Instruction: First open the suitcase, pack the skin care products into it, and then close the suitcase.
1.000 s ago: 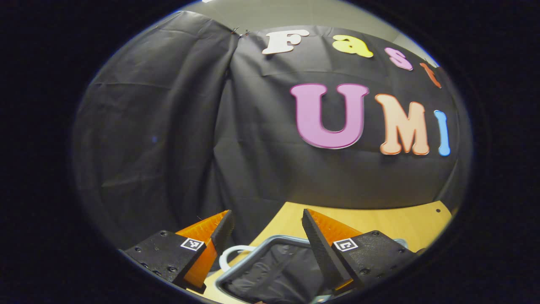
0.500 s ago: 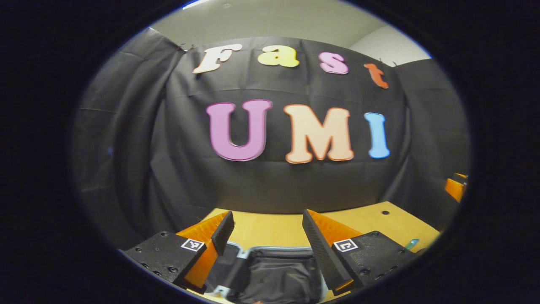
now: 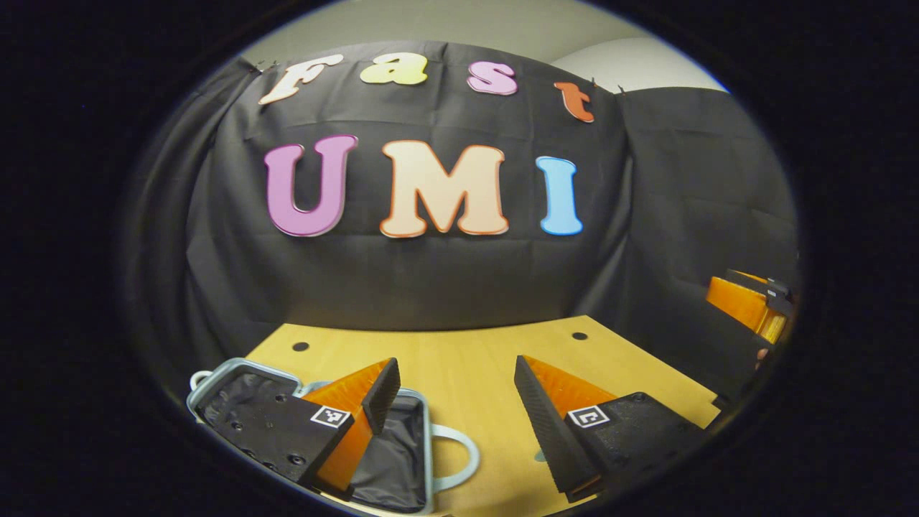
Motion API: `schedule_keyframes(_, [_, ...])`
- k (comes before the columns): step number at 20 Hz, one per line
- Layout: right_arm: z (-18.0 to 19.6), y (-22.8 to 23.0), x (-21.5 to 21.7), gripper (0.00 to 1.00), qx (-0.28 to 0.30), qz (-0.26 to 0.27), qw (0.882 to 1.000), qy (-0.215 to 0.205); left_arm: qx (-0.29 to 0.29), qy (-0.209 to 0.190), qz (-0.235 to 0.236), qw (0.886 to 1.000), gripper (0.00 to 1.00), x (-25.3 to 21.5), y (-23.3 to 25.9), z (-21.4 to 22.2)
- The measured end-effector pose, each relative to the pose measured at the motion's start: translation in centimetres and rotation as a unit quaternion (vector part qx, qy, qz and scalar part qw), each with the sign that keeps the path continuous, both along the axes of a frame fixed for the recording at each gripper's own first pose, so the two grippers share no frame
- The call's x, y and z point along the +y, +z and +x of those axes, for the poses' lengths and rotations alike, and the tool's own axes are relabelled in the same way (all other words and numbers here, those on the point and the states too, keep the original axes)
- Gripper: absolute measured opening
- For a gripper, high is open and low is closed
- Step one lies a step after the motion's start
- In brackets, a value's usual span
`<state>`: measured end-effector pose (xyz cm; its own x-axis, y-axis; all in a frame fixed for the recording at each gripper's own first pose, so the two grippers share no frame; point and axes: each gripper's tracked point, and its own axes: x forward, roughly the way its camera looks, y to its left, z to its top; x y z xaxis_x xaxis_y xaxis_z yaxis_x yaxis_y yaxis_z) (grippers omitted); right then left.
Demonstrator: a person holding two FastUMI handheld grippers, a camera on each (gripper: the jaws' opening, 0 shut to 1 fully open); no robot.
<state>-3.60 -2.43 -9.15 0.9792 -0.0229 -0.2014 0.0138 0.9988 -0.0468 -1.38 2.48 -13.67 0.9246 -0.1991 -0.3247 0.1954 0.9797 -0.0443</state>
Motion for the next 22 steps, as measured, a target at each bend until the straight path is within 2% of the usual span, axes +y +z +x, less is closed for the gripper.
schedule_keyframes(9, [-2.0, -1.0, -2.7, 0.99, 0.017, -0.007, 1.0, 0.003, 0.098, -0.065, -0.023, 0.993, 0.96, -8.4, -9.2, -2.4])
schedule_keyframes(18, [-3.3, -2.4, -4.5, 0.99, 0.042, -0.022, 0.999, -0.014, 0.196, -0.093, -0.043, 0.975, 0.96, -11.9, -18.4, -4.2])
schedule_keyframes(20, [-3.6, -2.8, -4.6, 0.99, 0.046, -0.032, 0.998, -0.019, 0.218, -0.094, -0.047, 0.97, 0.94, -12.2, -20.0, -4.7])
schedule_keyframes(22, [-3.8, -3.2, -4.4, 0.99, 0.052, -0.039, 0.998, -0.017, 0.234, -0.094, -0.047, 0.967, 0.87, -12.1, -21.3, -4.8])
